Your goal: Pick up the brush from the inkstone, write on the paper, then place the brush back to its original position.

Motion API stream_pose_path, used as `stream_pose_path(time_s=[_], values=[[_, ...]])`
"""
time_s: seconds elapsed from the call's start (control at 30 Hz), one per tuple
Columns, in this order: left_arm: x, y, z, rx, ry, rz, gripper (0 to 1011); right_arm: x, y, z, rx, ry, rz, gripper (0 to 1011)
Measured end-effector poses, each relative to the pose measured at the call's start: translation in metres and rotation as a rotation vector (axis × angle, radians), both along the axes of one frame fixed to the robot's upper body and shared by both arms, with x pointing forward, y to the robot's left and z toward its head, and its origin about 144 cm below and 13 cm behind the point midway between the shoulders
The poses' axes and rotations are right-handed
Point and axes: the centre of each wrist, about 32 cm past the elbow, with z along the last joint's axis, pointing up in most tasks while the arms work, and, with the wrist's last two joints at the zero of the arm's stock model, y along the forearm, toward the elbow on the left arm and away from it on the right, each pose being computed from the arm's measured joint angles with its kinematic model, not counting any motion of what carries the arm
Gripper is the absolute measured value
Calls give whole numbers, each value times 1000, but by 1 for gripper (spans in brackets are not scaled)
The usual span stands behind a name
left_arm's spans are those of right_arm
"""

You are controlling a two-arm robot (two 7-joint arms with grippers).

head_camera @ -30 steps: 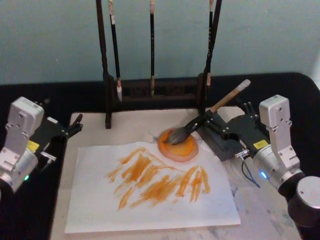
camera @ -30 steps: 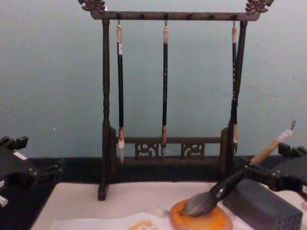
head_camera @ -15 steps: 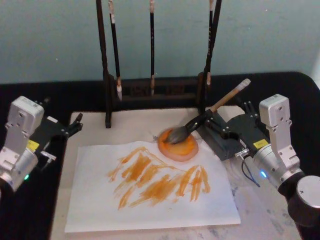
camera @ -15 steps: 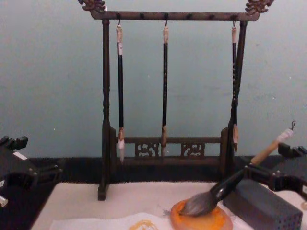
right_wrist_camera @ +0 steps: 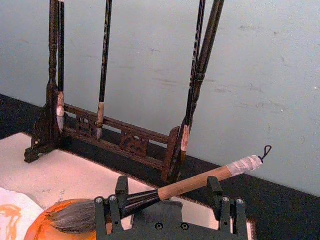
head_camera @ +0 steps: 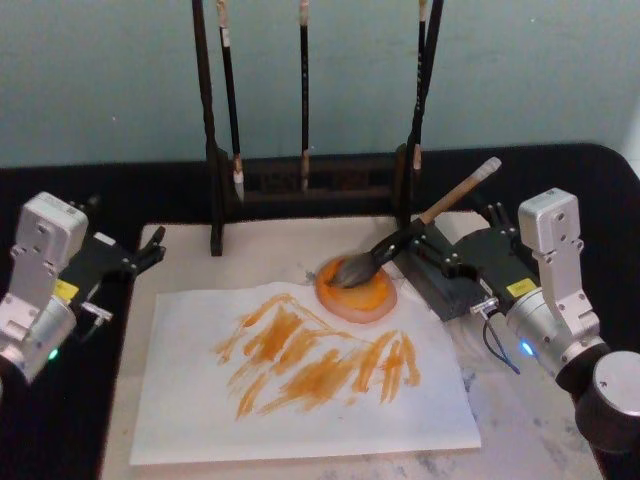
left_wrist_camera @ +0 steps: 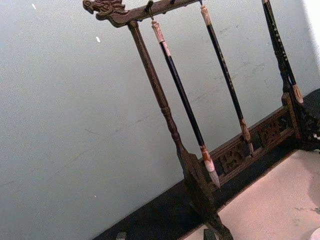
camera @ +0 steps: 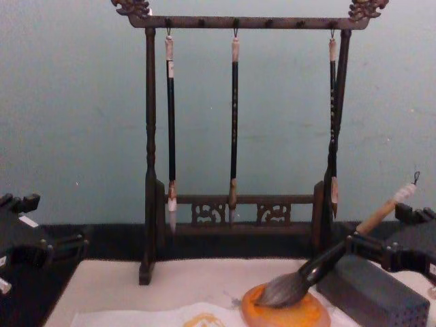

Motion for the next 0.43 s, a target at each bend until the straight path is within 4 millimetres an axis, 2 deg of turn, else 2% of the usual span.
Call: stream_pose_path(time_s=[0.43], values=[[0, 0, 0, 0, 0, 0, 1001, 0, 0, 0, 0, 0, 0, 1000]])
